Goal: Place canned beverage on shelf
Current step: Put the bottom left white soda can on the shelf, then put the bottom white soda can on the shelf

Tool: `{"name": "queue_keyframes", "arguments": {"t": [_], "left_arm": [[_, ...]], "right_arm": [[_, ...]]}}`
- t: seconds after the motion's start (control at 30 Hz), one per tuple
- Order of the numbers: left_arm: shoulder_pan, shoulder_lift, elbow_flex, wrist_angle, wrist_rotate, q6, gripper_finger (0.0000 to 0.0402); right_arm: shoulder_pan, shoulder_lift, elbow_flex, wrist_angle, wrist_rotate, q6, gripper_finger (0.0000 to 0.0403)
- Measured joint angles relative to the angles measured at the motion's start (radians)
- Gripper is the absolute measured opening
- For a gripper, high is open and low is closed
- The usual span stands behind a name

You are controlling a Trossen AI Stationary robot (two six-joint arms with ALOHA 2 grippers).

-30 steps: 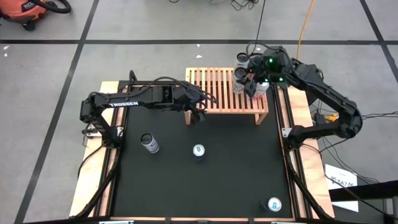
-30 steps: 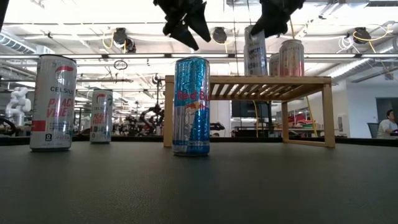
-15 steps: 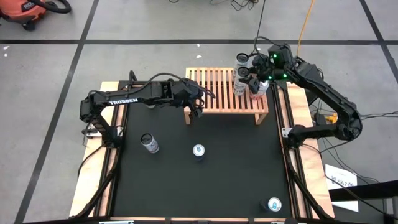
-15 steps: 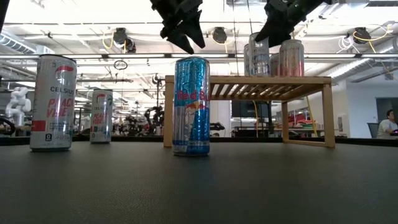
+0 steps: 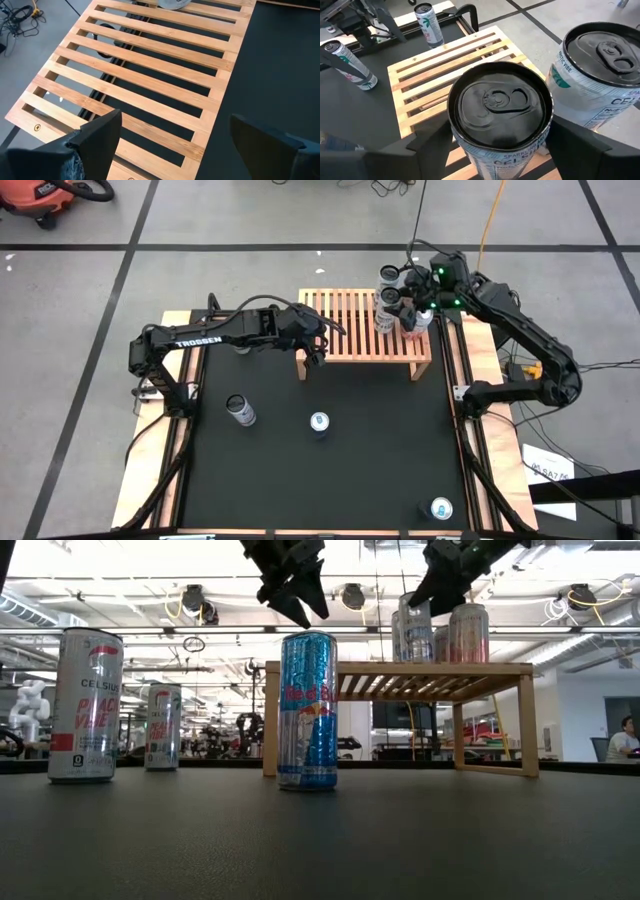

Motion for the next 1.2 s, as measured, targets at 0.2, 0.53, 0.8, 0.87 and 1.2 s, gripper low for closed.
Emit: {"name": "queue_keyframes", "arguments": {"t": [0.2, 0.53, 0.8, 0.87, 1.2], "left_arm": [[0.0, -0.018, 0.008, -0.006, -0.001, 0.0, 0.0363], [-0.004, -0.133, 0.04, -0.017, -0.029, -0.006, 0.0363], [-0.049, -0.258, 0.007, -0.223, -0.065, -0.225, 0.0363], [-0.084, -0.292, -0.042, -0.24, -0.102, -0.282, 0.0363], [-0.323, -0.475, -0.321, -0.317, -0.178, -0.75, 0.0363]], "right_arm": [[0.0, -0.048, -0.001, 0.002, 0.002, 0.019, 0.0311], [0.001, -0.161, -0.001, 0.044, 0.003, 0.143, 0.0313], [0.04, -0.268, -0.001, 0.084, 0.0, 0.26, 0.0313], [0.063, -0.287, -0.001, 0.085, 0.0, 0.285, 0.0313], [0.205, -0.287, -0.058, 0.121, 0.0, 0.355, 0.0313]]}}
